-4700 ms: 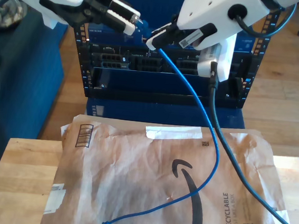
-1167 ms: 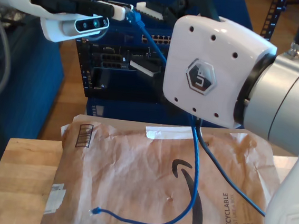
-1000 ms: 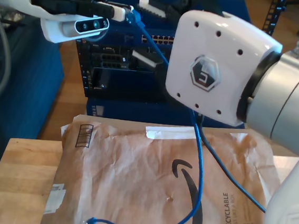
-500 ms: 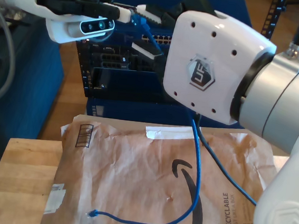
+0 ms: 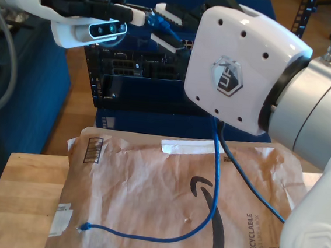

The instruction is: Grab the cable and plug it in

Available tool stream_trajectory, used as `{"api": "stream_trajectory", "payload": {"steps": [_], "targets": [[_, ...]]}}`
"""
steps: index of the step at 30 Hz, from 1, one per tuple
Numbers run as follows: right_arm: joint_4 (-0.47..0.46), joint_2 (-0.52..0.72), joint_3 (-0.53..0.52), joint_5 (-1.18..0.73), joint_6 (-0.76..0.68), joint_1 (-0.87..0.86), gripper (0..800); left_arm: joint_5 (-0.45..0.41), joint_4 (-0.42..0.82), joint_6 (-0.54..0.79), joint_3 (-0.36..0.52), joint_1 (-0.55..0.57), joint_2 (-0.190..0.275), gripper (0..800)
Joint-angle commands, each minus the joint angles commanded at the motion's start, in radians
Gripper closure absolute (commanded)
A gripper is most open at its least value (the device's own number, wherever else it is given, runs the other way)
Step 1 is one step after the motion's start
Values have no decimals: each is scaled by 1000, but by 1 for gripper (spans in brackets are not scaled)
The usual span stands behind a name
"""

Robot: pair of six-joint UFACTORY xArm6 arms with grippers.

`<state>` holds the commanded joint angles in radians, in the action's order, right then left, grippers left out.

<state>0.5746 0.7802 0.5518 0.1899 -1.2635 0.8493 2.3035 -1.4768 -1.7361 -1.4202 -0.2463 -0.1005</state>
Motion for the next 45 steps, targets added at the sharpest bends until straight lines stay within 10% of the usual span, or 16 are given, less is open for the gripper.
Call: {"api": "stream_trajectory", "payload": {"steps": [6, 8, 12, 17, 28, 40, 45], "targets": [[0, 0, 2, 3, -2, 0, 737, 0, 0, 0, 0, 0, 2, 776], [0, 0, 0, 21, -2, 0, 776, 2, 0, -2, 0, -2, 3, 444], [-2, 0, -14, 34, 0, 3, 799, -3, 0, -26, 0, -6, 3, 356], [-2, 0, -18, 34, 0, 5, 800, -15, 2, -23, -11, -8, 5, 8], [-9, 0, -48, 34, 2, -84, 799, -258, 388, 163, -43, -235, 38, 1], [-34, -2, -127, 38, 0, -376, 800, -275, 787, 379, 66, -456, 81, 1], [-32, -37, -187, 203, 0, -385, 794, -315, 964, 491, 262, -466, 221, 1]]}}
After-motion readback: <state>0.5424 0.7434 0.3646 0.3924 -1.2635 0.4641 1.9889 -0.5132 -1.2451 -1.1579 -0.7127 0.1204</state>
